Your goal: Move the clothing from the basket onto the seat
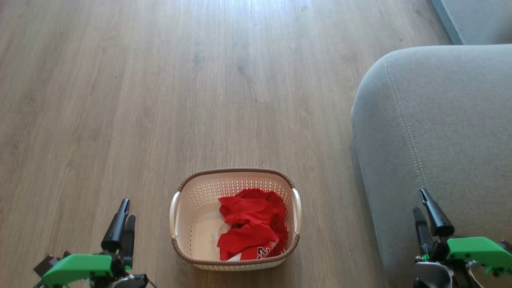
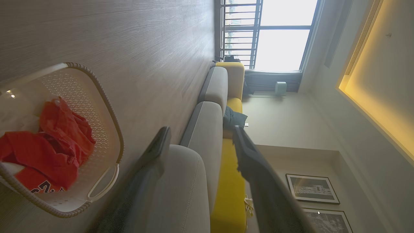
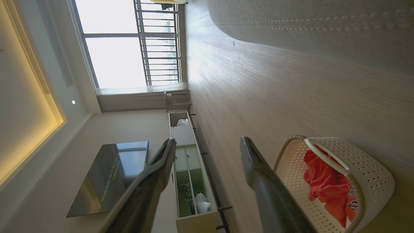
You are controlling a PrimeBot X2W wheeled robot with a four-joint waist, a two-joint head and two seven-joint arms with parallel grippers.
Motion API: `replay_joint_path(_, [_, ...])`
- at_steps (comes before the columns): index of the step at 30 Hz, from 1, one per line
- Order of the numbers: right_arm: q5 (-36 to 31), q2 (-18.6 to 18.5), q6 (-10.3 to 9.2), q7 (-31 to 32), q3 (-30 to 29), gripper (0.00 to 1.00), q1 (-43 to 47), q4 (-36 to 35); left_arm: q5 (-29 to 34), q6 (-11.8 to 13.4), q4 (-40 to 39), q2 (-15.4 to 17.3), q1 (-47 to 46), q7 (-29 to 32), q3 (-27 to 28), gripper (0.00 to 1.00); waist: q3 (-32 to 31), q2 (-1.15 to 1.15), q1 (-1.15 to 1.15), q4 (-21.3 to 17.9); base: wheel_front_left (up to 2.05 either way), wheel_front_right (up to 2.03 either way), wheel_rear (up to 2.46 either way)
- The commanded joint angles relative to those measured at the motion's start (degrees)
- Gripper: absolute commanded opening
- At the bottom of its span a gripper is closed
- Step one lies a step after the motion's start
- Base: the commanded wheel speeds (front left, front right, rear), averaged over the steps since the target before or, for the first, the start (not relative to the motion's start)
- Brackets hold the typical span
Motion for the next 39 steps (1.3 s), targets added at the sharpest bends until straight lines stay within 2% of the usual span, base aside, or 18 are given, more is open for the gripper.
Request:
replay_joint_path(1, [-0.37, -0.07, 0.00, -0.76, 0.36, 1.00, -2.50, -2.13, 0.49, -0.05, -2.08, 0.27, -2.49, -0.64, 0.54, 1.00, 0.01, 0.00, 0.00, -0.03, 0.00, 0.00, 0.00])
replay_joint_path(22, [-6.84, -0.07, 0.00, -4.14, -1.28, 1.00, -5.20, -3.81, 5.83, -0.15, -4.04, 0.38, -4.50, -4.00, 4.45, 1.00, 0.17, 0.00, 0.00, 1.10, 0.00, 0.00, 0.00])
replay_joint_path(39, [-26.31, -0.06, 0.00, -7.01, -1.52, 1.00, -7.88, -12.17, 14.72, -0.23, -10.57, 0.47, -7.19, -6.85, 8.85, 1.00, 0.15, 0.00, 0.00, 3.04, 0.00, 0.00, 0.00])
